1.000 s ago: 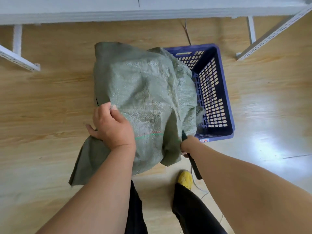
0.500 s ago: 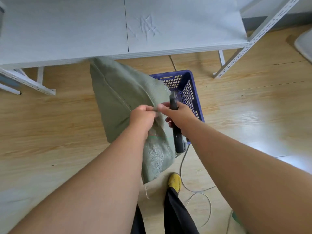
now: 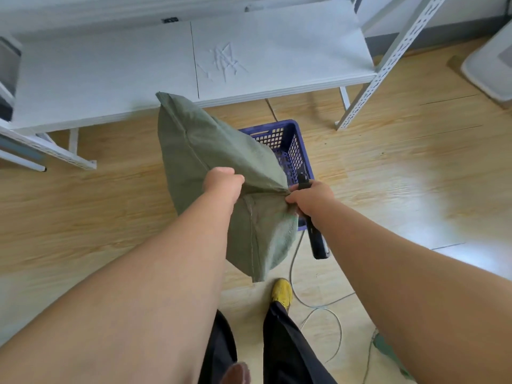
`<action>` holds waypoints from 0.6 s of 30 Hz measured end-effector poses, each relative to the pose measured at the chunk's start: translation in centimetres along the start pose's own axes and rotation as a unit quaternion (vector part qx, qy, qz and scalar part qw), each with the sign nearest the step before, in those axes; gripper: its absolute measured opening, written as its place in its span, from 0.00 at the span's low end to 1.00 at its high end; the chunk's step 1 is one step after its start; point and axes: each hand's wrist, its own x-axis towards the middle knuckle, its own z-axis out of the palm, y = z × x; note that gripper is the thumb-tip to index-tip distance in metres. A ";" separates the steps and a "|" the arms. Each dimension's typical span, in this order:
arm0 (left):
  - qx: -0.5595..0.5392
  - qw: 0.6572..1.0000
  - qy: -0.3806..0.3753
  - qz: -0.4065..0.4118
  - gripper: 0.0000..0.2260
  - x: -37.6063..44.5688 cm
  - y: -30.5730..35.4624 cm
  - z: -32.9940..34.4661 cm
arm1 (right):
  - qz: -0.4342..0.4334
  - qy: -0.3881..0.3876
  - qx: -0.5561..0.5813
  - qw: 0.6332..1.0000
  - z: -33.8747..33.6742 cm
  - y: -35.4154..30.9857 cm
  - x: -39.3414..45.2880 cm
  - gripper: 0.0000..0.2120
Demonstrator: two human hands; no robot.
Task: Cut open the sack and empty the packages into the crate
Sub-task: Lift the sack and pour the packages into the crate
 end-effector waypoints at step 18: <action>0.035 0.964 -0.193 -0.178 0.10 -0.4 -1.7 6.6 | 0.008 0.045 -0.126 0.991 -5.1 0.7 -0.7 0.09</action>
